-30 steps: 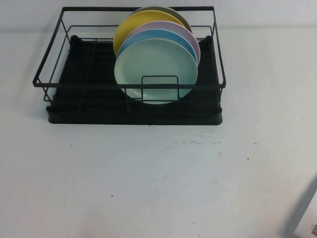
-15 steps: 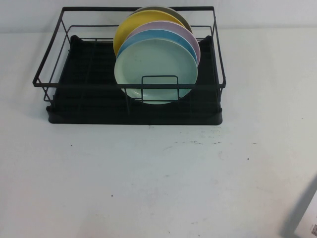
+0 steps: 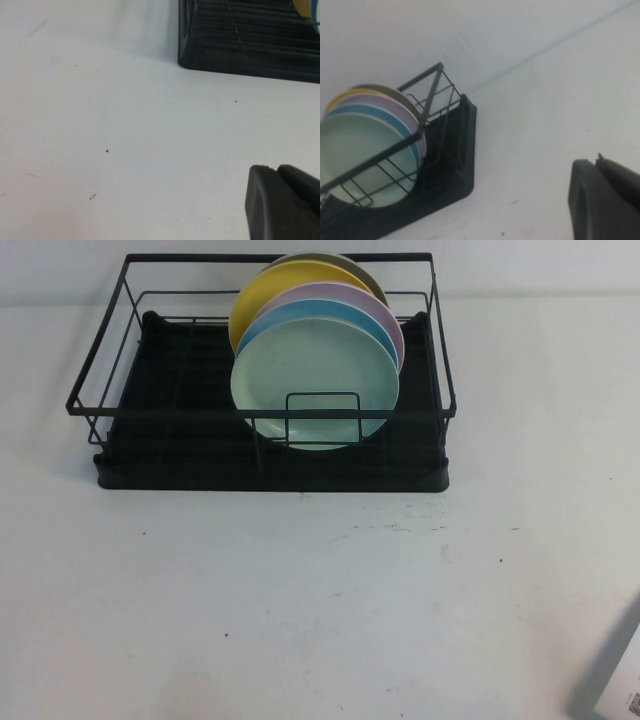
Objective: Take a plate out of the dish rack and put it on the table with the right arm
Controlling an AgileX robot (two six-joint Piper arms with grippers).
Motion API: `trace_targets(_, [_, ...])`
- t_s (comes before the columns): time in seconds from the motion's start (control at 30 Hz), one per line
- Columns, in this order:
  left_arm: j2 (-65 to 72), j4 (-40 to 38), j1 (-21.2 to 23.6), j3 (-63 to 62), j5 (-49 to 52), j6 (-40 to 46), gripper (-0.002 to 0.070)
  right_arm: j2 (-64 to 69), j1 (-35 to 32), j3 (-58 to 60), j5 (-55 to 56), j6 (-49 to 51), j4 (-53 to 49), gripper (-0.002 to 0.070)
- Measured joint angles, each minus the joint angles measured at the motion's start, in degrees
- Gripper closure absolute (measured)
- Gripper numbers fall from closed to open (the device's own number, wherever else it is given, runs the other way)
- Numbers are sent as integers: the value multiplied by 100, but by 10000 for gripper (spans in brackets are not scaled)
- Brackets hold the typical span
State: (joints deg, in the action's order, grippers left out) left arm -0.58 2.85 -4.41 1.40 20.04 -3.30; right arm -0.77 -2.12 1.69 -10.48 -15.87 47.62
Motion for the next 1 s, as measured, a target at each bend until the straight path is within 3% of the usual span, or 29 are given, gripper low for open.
trace_targets(0.37, [0,0,0,0,0,0,678,0,0,0,215,-115,1025,694])
trace_targets(0.53, [0,0,0,0,0,0,678,283,0,-285,-375,-163,1136,694])
trace_targets(0.8, [0,0,0,0,0,0,678,2665,0,-1972,-2001,-1534,983,694])
trace_targets(1.0, [0,0,0,0,0,0,678,4630,0,-3280,-2609,-2580,919,694])
